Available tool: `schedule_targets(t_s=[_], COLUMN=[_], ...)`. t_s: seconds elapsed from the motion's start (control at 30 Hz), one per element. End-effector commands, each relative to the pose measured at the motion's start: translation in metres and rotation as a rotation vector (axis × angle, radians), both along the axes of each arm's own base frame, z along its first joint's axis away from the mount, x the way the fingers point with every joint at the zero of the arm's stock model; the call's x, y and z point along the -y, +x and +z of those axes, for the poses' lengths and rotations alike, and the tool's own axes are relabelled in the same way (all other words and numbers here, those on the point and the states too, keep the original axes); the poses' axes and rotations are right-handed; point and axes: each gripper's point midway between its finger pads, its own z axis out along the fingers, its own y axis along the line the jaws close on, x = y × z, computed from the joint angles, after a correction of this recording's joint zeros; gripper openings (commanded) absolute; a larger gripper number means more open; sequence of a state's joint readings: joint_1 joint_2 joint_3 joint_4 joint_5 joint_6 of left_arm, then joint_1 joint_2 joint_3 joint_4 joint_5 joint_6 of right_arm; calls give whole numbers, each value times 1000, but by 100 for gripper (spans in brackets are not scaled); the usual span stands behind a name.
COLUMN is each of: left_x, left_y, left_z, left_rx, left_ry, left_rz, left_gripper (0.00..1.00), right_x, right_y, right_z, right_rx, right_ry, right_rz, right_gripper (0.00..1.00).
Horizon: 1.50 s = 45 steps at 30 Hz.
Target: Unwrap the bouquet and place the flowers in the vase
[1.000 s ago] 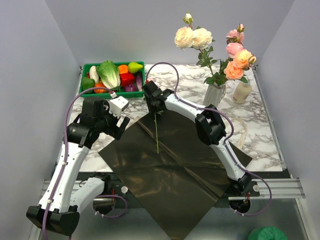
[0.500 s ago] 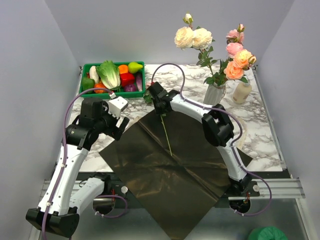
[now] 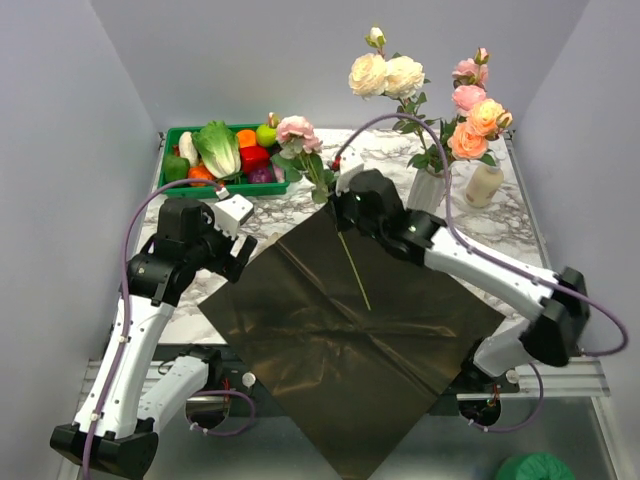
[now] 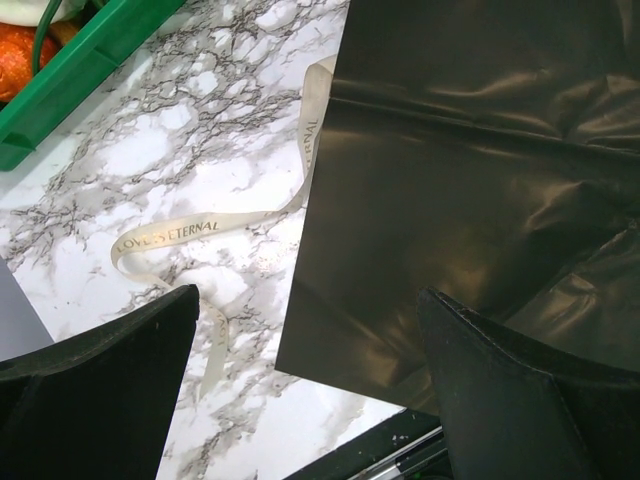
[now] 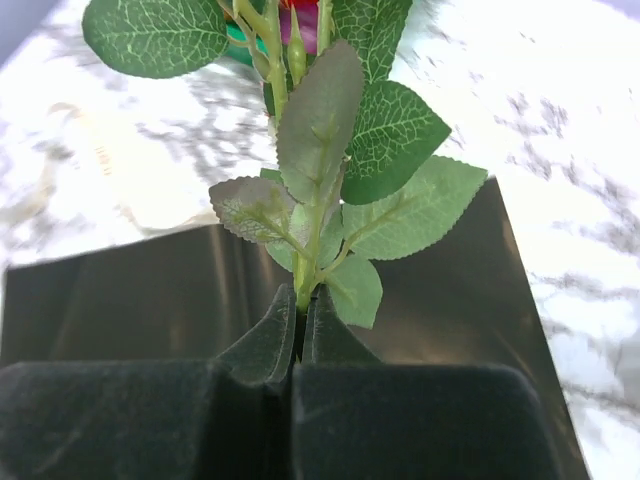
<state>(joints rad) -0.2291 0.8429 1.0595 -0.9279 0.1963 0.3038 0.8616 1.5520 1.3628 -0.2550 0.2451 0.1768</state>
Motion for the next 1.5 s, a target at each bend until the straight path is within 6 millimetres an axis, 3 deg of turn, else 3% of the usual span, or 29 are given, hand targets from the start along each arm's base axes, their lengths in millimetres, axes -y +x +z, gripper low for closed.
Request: schedule_targets(t_s=[0.0,0.1,0.2,0.33,0.4,0.43,0.47,0.57,0.7,0.9,1.03,1.13,1.27,1.3,1.47], left_x=[5,7,8,8,9,9,9,8,7,11,13,12,11,10,7], left_y=[-4,-2,-2,0,1,1,2,4,6,13,14,15,16,15,16], left_z=[7,7,6,7,6,7,7,8,10,12,16,15,13,12,10], left_rx=[-5,-8,-12,-13,-18,-14,-16,-14,-8,-14,-8,-7,-2,-6,0], left_ry=[-41,-50,-56,-57,-59,-60,-60,-53,-45,-50,-61,-55,-43,-41,-22], left_rz=[-7,-9,-7,-4,-3,-3,-1,3,-1,-8,-14,-15,-16,-16,-14], left_gripper=[99,99,99,99,99,99,99,99,99,99,99,99,99,99,99], right_x=[6,14,35,85,130,148,183,253,315,352,359,354,331,322,309], right_y=[-38,-63,-85,-102,-112,-117,-121,-128,-137,-153,-137,-113,-70,-64,-37], right_z=[74,105,156,242,299,315,341,372,373,367,364,354,334,334,328], right_rx=[268,354,461,663,801,845,905,1011,1054,1178,1172,1167,1101,1105,1084], right_ry=[109,118,147,228,297,316,377,404,294,297,184,138,154,224,231], right_rz=[160,258,293,191,62,11,-127,-413,-683,-899,-1021,-1063,-951,-905,-860], right_gripper=[1,1,1,1,1,1,1,1,1,1,1,1,1,1,1])
